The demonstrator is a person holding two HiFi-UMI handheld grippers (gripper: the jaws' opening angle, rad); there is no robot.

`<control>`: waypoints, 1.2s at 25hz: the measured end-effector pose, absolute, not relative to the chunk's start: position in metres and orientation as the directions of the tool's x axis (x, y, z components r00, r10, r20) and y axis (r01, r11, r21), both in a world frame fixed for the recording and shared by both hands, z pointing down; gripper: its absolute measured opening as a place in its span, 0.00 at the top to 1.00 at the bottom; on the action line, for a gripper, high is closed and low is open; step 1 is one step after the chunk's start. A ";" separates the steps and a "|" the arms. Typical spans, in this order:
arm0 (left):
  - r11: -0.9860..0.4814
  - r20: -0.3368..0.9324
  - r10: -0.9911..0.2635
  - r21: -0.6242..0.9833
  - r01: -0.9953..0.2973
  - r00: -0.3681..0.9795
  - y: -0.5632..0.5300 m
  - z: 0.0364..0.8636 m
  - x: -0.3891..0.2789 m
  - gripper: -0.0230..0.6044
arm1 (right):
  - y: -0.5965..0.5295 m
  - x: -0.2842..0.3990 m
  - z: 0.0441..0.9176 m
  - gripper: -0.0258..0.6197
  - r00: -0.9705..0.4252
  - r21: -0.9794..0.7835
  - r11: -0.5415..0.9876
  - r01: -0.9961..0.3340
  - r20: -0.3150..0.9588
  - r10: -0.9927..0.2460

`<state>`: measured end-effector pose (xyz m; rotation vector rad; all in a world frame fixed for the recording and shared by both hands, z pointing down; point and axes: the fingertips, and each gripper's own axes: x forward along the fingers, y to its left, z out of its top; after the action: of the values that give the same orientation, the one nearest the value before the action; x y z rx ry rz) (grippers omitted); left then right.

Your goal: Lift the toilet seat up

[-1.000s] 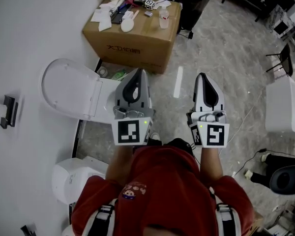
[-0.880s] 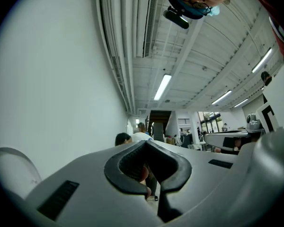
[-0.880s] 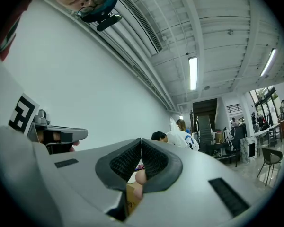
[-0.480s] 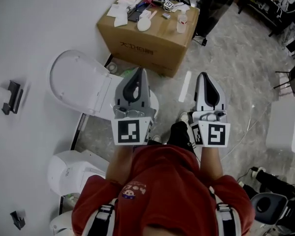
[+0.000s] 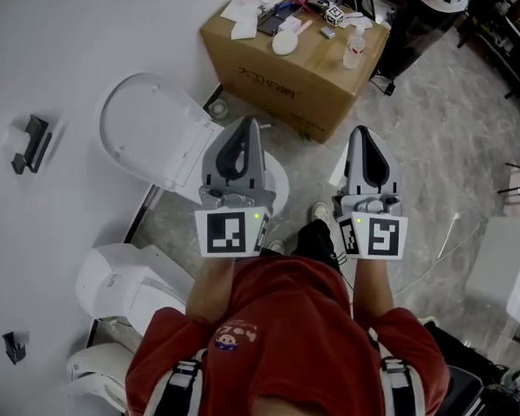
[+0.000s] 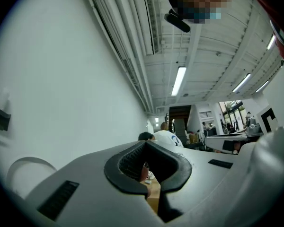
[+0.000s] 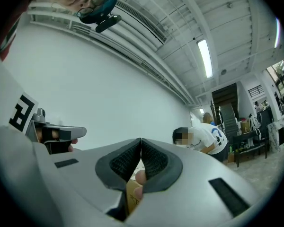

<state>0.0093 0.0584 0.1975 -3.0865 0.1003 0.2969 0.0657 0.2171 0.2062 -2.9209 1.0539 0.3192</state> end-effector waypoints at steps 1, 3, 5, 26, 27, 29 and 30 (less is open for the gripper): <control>-0.996 -0.187 -0.075 -0.034 -0.083 0.979 0.057 0.199 0.013 0.95 | 0.216 0.073 0.208 0.94 0.743 0.046 -0.763 -0.644 -0.196 -0.639; -0.993 -0.176 -0.101 -0.041 -0.110 0.979 0.056 0.202 0.023 0.95 | 0.212 0.087 0.211 0.94 0.728 0.037 -0.745 -0.666 -0.190 -0.659; -0.990 -0.169 -0.124 -0.051 -0.134 0.978 0.057 0.204 0.034 0.95 | 0.210 0.103 0.214 0.94 0.710 0.032 -0.726 -0.687 -0.182 -0.680; -0.918 -0.141 -0.375 -0.081 -0.388 0.916 0.090 0.197 0.139 0.95 | 0.215 0.247 0.216 0.94 0.515 -0.038 -0.518 -0.855 -0.192 -0.836; -0.914 -0.139 -0.383 -0.085 -0.396 0.913 0.093 0.197 0.143 0.95 | 0.217 0.251 0.216 0.94 0.507 -0.042 -0.510 -0.859 -0.194 -0.840; -0.906 -0.135 -0.399 -0.094 -0.413 0.907 0.098 0.198 0.149 0.95 | 0.221 0.260 0.217 0.94 0.493 -0.051 -0.493 -0.869 -0.197 -0.848; -0.902 -0.132 -0.407 -0.099 -0.421 0.904 0.101 0.198 0.152 0.95 | 0.222 0.264 0.218 0.94 0.486 -0.055 -0.485 -0.873 -0.198 -0.852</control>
<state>0.1515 0.1007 0.1982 -2.9425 0.6428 0.1634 0.2637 0.2224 0.2180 -2.5772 1.5068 0.2152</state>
